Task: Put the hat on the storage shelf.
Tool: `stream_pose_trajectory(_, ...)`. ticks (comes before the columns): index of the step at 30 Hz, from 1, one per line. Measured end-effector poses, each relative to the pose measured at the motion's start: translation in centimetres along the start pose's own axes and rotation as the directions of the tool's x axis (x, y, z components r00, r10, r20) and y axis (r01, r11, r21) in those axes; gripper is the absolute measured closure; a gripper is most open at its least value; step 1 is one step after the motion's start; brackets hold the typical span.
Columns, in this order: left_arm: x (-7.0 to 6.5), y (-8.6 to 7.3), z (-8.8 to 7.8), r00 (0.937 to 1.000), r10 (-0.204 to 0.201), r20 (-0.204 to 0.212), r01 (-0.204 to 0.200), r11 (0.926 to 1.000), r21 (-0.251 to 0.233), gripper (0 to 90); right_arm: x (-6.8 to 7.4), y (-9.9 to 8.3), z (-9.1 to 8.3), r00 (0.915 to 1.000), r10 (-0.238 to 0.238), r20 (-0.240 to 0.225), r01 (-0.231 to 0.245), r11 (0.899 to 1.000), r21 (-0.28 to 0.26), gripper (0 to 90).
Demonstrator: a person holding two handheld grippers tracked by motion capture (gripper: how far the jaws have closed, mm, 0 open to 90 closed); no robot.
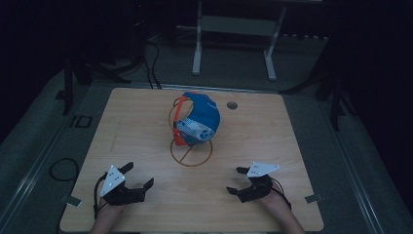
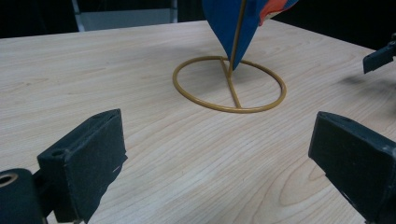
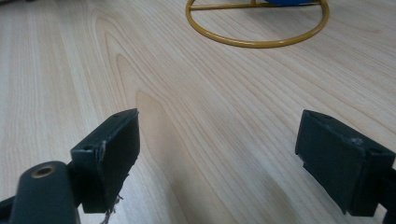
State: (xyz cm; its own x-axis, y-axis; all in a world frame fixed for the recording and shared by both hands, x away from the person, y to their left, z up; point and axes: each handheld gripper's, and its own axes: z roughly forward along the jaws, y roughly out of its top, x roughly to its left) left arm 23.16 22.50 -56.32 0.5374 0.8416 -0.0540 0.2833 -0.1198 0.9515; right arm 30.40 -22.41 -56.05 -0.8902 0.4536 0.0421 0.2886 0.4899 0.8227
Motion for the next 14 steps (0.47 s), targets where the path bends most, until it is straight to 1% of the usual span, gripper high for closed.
stream_pose_trajectory(3, 0.0, -0.02, -0.04, 1.0, -0.002, -0.001, 0.002, 1.0, 0.0, 4.2, -0.13, -0.01, -0.18, 0.9999, -0.016, 0.001, 0.016, 1.0, -0.004, 13.7)
stream_pose_trajectory(8, 0.02, -0.03, -0.08, 1.0, -0.001, -0.003, 0.001, 1.0, 0.0, 4.3, -0.41, -0.08, -0.37, 0.9997, -0.023, 0.005, 0.024, 1.0, -0.005, 13.7)
stream_pose_trajectory(10, 0.03, -0.04, -0.12, 1.0, -0.002, -0.003, 0.002, 1.0, -0.001, 4.3, -0.51, -0.17, -0.42, 0.9993, -0.037, 0.008, 0.037, 0.999, 0.007, 13.7)
stream_pose_trajectory(14, 0.01, -0.09, -0.09, 1.0, -0.002, -0.001, 0.002, 1.0, 0.003, 4.2, -0.55, -0.22, -0.26, 0.999, -0.043, 0.012, 0.043, 0.999, 0.023, 13.7)
